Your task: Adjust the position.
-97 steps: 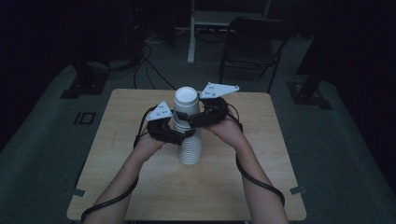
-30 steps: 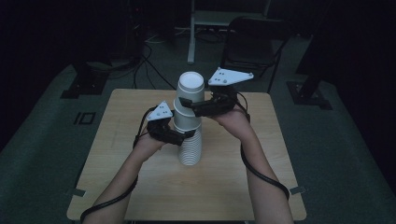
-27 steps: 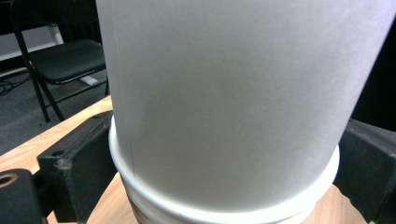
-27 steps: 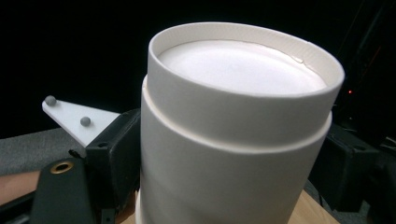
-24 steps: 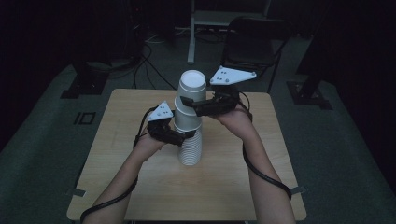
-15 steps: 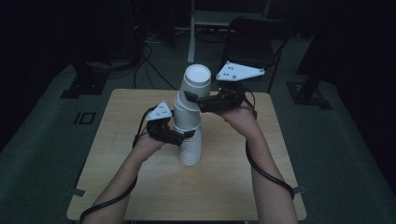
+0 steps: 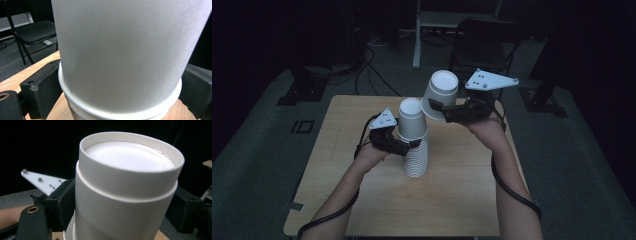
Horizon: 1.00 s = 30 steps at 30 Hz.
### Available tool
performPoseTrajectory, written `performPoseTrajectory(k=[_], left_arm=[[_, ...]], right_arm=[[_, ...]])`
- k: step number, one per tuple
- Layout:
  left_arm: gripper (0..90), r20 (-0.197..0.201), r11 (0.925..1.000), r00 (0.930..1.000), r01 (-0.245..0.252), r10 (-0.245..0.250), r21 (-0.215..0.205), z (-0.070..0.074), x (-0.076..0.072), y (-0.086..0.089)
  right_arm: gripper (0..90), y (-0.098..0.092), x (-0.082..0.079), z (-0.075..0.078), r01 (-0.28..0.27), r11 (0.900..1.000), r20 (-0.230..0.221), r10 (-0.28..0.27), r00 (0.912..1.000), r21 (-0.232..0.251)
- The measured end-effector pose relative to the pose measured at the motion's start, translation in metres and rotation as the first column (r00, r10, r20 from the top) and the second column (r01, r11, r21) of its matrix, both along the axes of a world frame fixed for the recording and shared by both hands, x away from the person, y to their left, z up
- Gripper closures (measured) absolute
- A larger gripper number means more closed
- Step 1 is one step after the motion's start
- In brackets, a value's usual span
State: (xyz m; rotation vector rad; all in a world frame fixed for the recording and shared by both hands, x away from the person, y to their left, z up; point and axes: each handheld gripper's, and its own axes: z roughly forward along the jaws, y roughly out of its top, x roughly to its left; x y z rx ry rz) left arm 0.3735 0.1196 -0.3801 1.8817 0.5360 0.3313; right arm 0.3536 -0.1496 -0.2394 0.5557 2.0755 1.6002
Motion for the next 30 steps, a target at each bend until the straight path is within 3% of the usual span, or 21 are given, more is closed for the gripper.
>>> performPoseTrajectory(k=[9, 14, 24, 30], left_arm=[[4.1, 0.005, 0.9999, 0.9999, 0.012, -0.012, 0.008, 0.001, -0.002, 0.001], [3.6, -0.004, 1.0, 1.0, -0.005, 0.005, -0.002, 0.0, -0.001, 0.003], [0.1, 0.002, 0.9995, 0.9996, -0.029, 0.029, -0.01, 0.008, -0.008, 0.013], [0.1, 0.008, 0.9998, 0.9998, -0.02, 0.02, -0.003, 0.005, -0.017, 0.023]], right_arm=[[19.7, -0.027, -0.006, -0.014, 0.047, 0.999, -0.007, -0.047, 0.9989, 0.004], [19.6, -0.039, -0.008, -0.021, 0.072, 0.997, -0.019, -0.072, 0.9973, 0.013], [19.6, -0.046, -0.007, -0.035, 0.09, 0.996, -0.036, -0.09, 0.9953, 0.009], [19.6, -0.047, -0.008, -0.048, 0.089, 0.996, -0.063, -0.088, 0.9941, 0.0]])
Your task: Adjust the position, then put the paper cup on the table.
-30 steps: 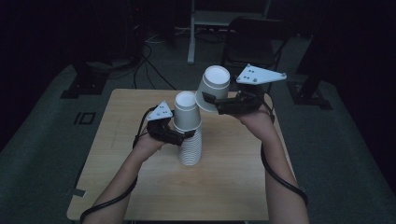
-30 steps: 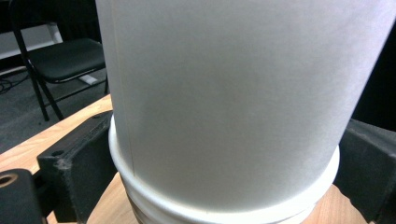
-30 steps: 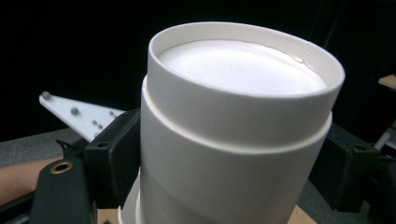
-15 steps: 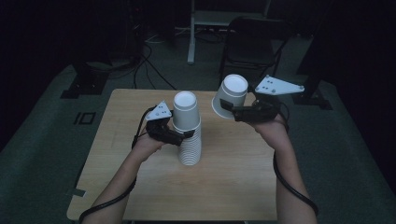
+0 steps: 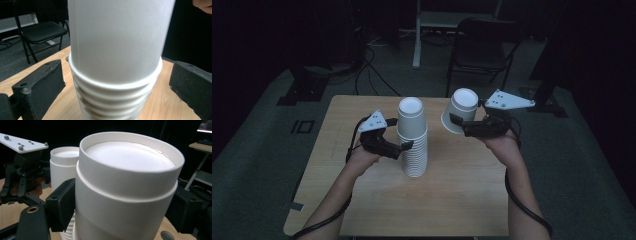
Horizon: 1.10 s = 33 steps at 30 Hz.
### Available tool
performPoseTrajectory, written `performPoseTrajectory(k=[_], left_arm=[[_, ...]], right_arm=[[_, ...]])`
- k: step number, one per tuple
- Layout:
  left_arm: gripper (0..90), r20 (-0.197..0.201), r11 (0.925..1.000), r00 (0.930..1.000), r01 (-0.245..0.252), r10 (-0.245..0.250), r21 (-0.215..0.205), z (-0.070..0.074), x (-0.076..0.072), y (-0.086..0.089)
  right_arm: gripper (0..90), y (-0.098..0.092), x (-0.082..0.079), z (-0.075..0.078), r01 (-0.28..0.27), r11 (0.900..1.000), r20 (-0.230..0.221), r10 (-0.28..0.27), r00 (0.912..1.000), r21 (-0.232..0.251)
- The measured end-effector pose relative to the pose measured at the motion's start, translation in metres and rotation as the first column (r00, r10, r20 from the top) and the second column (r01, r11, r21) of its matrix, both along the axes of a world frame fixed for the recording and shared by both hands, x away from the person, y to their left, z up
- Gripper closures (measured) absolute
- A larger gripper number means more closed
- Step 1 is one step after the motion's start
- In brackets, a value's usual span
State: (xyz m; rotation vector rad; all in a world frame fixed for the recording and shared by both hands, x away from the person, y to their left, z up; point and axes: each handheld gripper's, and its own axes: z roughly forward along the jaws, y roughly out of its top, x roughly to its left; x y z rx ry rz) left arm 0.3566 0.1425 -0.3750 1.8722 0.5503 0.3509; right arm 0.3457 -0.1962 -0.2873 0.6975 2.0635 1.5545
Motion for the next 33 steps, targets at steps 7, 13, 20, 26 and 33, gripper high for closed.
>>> performPoseTrajectory(k=[7, 13, 20, 26, 33], left_arm=[[0.1, 0.002, 1.0, 1.0, -0.006, 0.006, 0.003, -0.006, -0.01, 0.009], [0.1, -0.001, 0.9995, 0.9995, -0.03, 0.03, 0.001, -0.017, -0.019, 0.02], [0.1, -0.019, 0.9987, 0.9985, -0.051, 0.051, -0.005, -0.036, -0.033, 0.031], [0.2, -0.064, 0.9994, 0.9975, -0.03, 0.031, 0.019, -0.058, -0.047, 0.027], [0.2, -0.119, 0.9971, 0.9919, 0.051, -0.044, 0.057, -0.082, -0.061, 0.003]], right_arm=[[19.6, -0.001, -0.001, -0.014, 0.007, 1.0, -0.012, -0.008, 0.9999, -0.017], [19.4, -0.002, -0.004, -0.029, 0.01, 1.0, -0.032, -0.011, 0.9994, -0.029], [19.5, -0.008, -0.005, -0.047, 0.016, 0.999, -0.063, -0.018, 0.9979, -0.031], [19.5, -0.014, -0.013, -0.059, 0.022, 0.999, -0.075, -0.025, 0.9969, -0.04], [19.5, -0.022, -0.025, -0.068, 0.026, 0.999, -0.08, -0.029, 0.9963, -0.043]])
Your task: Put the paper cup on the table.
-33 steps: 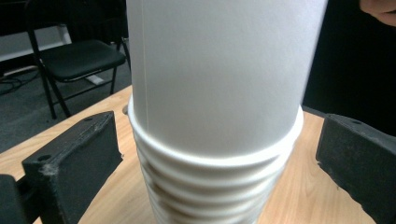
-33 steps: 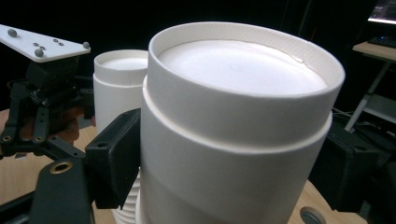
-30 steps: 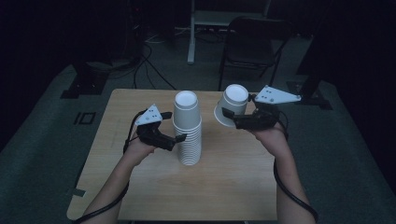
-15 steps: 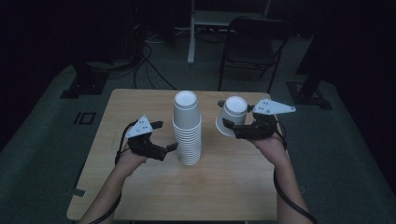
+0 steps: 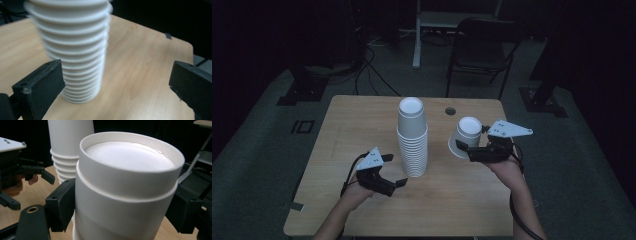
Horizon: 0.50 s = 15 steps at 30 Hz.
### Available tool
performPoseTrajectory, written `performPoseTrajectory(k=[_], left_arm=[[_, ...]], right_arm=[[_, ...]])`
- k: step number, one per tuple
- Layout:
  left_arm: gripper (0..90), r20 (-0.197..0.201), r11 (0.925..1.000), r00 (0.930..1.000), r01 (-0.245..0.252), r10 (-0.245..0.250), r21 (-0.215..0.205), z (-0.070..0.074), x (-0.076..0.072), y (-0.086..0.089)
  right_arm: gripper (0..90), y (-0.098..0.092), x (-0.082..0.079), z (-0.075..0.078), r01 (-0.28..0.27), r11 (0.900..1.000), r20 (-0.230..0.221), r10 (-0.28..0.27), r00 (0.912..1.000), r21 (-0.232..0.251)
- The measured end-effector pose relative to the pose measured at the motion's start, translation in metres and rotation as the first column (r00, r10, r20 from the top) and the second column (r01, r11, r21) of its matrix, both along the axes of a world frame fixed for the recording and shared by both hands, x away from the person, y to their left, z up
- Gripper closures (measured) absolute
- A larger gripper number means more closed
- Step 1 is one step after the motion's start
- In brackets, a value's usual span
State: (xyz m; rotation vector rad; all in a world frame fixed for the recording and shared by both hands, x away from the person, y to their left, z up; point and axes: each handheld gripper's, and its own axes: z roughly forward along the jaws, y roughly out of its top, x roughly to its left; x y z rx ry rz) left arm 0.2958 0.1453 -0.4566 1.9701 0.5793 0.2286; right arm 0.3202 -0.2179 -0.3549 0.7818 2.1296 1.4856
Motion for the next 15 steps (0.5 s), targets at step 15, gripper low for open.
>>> performPoseTrajectory(k=[15], left_arm=[[0.3, -0.029, 0.9945, 0.9943, 0.103, -0.103, 0.014, -0.008, -0.006, -0.053]], right_arm=[[19.5, -0.006, -0.018, -0.019, -0.007, 1.0, -0.023, 0.007, 0.9997, 0.007]])
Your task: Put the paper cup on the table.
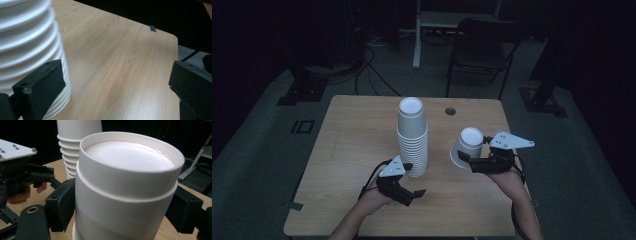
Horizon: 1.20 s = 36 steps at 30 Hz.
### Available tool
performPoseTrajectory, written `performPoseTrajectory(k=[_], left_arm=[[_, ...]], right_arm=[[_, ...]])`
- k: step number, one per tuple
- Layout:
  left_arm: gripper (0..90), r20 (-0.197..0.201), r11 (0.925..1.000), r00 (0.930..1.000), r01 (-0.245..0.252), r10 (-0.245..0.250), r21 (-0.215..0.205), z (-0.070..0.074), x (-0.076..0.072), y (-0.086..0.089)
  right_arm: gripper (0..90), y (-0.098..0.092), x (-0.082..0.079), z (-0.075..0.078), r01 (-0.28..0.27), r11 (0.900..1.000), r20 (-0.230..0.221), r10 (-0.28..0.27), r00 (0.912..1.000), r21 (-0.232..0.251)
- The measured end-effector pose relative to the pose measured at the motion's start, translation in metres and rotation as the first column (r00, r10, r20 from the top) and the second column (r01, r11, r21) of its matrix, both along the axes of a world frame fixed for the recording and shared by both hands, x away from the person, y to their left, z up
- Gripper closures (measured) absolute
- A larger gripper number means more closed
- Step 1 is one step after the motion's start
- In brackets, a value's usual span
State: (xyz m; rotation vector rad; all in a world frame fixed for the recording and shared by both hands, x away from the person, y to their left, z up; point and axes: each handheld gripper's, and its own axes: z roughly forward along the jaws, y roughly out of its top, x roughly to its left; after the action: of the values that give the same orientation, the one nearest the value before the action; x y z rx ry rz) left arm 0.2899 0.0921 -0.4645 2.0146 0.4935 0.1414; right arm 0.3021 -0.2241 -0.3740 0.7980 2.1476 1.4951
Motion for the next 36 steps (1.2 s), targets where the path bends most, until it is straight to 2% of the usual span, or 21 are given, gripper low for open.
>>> performPoseTrajectory(k=[6, 10, 15, 19, 23, 25, 29, 31, 33, 34, 36], left_arm=[[2.9, 0.009, 0.9991, 0.9991, 0.042, -0.042, -0.007, 0.004, -0.001, -0.031], [6.0, 0.002, 0.9968, 0.9978, 0.066, -0.066, -0.045, 0.007, -0.001, -0.051], [14.9, -0.006, 0.9943, 0.998, 0.063, -0.063, -0.086, 0.012, 0.003, -0.066], [18.3, 0.004, 0.9909, 0.9984, 0.056, -0.056, -0.123, 0.019, 0.007, -0.067], [24.6, 0.001, 0.9842, 0.9981, 0.06, -0.061, -0.167, 0.025, 0.011, -0.06], [28.3, 0.016, 0.9804, 0.9977, 0.067, -0.065, -0.185, 0.028, 0.011, -0.055], [34.9, 0.054, 0.9778, 0.9935, 0.109, -0.1, -0.179, 0.031, 0.01, -0.05], [35.0, 0.049, 0.9719, 0.9903, 0.137, -0.13, -0.191, 0.033, 0.01, -0.048], [35.0, 0.042, 0.9603, 0.9854, 0.17, -0.165, -0.221, 0.034, 0.009, -0.045], [35.0, 0.037, 0.9605, 0.9869, 0.162, -0.157, -0.226, 0.035, 0.009, -0.044], [35.0, 0.012, 0.9518, 0.9856, 0.166, -0.169, -0.258, 0.035, 0.011, -0.043]], right_arm=[[19.5, 0.0, -0.012, 0.001, -0.01, 1.0, 0.014, 0.01, 0.9998, -0.005], [19.5, 0.002, -0.017, 0.004, -0.016, 1.0, 0.028, 0.016, 0.9995, -0.005], [19.4, 0.006, -0.022, 0.007, -0.033, 0.999, 0.042, 0.033, 0.9986, 0.002], [19.4, 0.01, -0.026, 0.006, -0.048, 0.999, 0.046, 0.048, 0.9978, -0.011], [19.4, 0.01, -0.029, 0.006, -0.058, 0.998, 0.05, 0.059, 0.997, -0.013], [19.4, 0.009, -0.03, 0.006, -0.062, 0.998, 0.047, 0.063, 0.9969, -0.012], [19.4, 0.008, -0.032, 0.005, -0.076, 0.997, 0.052, 0.075, 0.9958, 0.007], [19.4, 0.009, -0.033, 0.005, -0.08, 0.997, 0.054, 0.08, 0.9953, 0.006], [19.4, 0.01, -0.033, 0.005, -0.077, 0.997, 0.059, 0.077, 0.9953, -0.006], [19.4, 0.011, -0.034, 0.005, -0.082, 0.997, 0.057, 0.082, 0.995, -0.004], [19.4, 0.012, -0.034, 0.005, -0.089, 0.996, 0.06, 0.088, 0.9943, 0.006]])
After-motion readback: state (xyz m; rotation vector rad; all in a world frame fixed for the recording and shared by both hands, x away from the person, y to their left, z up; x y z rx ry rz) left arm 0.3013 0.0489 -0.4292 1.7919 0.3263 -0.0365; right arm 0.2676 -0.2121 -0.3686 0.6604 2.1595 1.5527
